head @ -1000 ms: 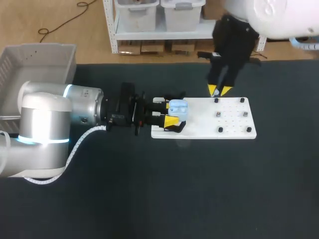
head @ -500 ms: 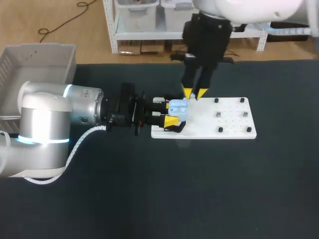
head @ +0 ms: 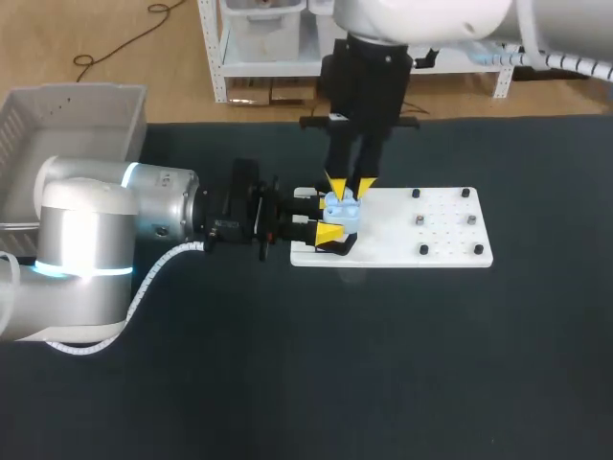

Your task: Pick up each earbud case from the left stands, insert the matching earbuds, close the lid, and place the case in the box.

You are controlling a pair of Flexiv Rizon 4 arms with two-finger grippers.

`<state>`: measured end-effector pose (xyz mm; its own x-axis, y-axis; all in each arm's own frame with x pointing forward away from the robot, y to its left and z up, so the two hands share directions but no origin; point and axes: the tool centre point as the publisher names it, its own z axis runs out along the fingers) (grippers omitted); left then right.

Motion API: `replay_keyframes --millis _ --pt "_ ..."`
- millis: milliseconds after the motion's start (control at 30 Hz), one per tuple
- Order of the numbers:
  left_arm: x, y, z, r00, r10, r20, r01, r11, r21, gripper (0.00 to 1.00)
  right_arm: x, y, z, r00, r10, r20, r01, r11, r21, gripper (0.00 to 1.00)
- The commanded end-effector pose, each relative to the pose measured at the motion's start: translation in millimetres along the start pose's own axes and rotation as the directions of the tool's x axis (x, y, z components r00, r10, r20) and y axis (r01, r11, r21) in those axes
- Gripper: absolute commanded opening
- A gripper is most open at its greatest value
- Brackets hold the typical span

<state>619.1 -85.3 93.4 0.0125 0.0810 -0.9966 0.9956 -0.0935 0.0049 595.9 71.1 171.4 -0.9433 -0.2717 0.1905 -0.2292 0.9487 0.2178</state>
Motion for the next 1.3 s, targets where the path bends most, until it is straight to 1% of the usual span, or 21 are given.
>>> replay_keyframes --millis 33,233,400,700,933,1300 --pt "-0.2 -0.5 0 1.000 0.000 -0.002 0.000 1.000 -0.002 0.00 0 0 0 1.000 0.000 0.000 0.000 1.000 -0.001 0.00" --pt "-0.2 -0.5 0 1.000 0.000 -0.002 0.000 1.000 -0.002 0.00 0 0 0 1.000 0.000 0.000 0.000 1.000 -0.001 0.00" --pt "-0.2 -0.5 0 1.000 0.000 -0.002 0.000 1.000 -0.002 0.00 -2 7 0 0.999 -0.038 -0.006 0.038 0.999 0.027 0.00" --pt "-0.2 -0.5 0 1.000 0.000 -0.002 0.000 1.000 -0.002 0.00 -6 11 4 0.994 -0.106 0.010 0.105 0.992 0.071 0.00" --pt "-0.2 -0.5 0 1.000 0.000 -0.002 0.000 1.000 -0.002 0.00 -7 8 12 0.991 -0.132 0.020 0.130 0.987 0.097 0.00" --pt "-0.2 -0.5 0 1.000 0.000 -0.002 0.000 1.000 -0.002 0.00 -5 3 18 0.990 -0.135 0.041 0.131 0.986 0.102 0.00"
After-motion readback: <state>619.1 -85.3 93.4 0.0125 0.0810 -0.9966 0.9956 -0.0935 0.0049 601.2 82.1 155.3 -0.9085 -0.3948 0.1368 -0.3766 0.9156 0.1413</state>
